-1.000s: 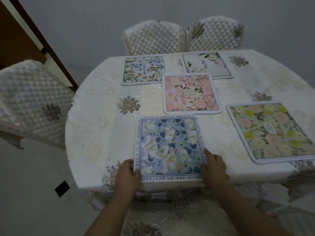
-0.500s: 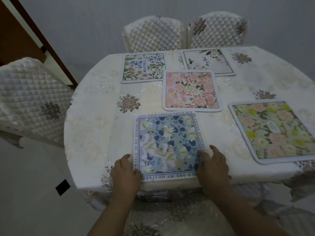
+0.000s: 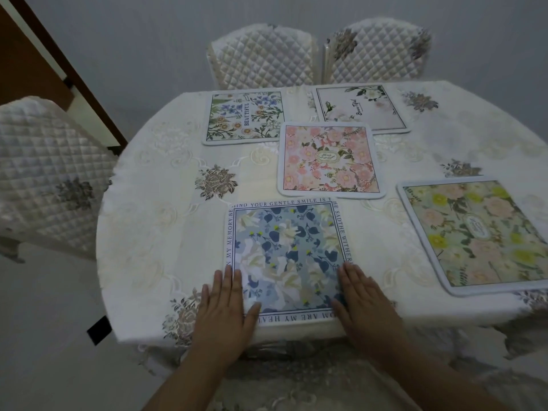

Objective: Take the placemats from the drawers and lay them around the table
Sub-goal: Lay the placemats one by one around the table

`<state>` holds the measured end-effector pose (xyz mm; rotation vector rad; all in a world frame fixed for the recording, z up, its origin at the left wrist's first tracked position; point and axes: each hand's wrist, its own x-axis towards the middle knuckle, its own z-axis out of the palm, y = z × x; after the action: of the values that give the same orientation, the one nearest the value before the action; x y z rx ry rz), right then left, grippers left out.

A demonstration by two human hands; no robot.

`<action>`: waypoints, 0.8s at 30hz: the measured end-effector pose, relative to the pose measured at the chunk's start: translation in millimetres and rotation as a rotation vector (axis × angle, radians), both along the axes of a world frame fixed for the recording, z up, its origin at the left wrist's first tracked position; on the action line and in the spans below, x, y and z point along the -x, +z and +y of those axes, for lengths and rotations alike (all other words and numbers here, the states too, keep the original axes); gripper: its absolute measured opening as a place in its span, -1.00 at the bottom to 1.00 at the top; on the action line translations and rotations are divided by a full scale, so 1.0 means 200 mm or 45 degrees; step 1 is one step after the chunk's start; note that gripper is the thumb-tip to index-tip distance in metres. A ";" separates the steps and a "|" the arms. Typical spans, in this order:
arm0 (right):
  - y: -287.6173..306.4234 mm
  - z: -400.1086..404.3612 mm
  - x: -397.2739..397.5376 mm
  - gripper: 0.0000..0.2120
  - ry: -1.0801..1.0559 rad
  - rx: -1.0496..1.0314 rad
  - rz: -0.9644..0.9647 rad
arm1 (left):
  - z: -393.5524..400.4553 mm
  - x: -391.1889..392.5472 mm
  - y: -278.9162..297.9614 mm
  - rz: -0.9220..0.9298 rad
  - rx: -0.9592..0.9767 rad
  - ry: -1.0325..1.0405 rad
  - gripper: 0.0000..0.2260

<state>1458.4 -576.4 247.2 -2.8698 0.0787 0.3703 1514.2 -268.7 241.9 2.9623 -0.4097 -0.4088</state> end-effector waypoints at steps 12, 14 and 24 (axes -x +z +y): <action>-0.06 -0.09 -0.84 -0.35 -0.108 -0.091 -0.171 | -0.40 -0.65 -0.02 -0.107 0.107 0.004 -0.43; -0.08 -0.17 -0.85 -0.36 -0.135 -0.071 -0.203 | -0.39 -0.69 -0.04 -0.178 0.109 0.050 -0.42; -0.03 -0.49 -1.17 -0.35 -0.885 -0.412 -0.321 | -0.78 -1.14 0.12 0.100 0.675 0.439 -0.30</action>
<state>1691.5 -675.1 241.9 -2.3504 0.8502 -0.1087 1742.9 -424.4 265.0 2.4237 0.0122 -0.3130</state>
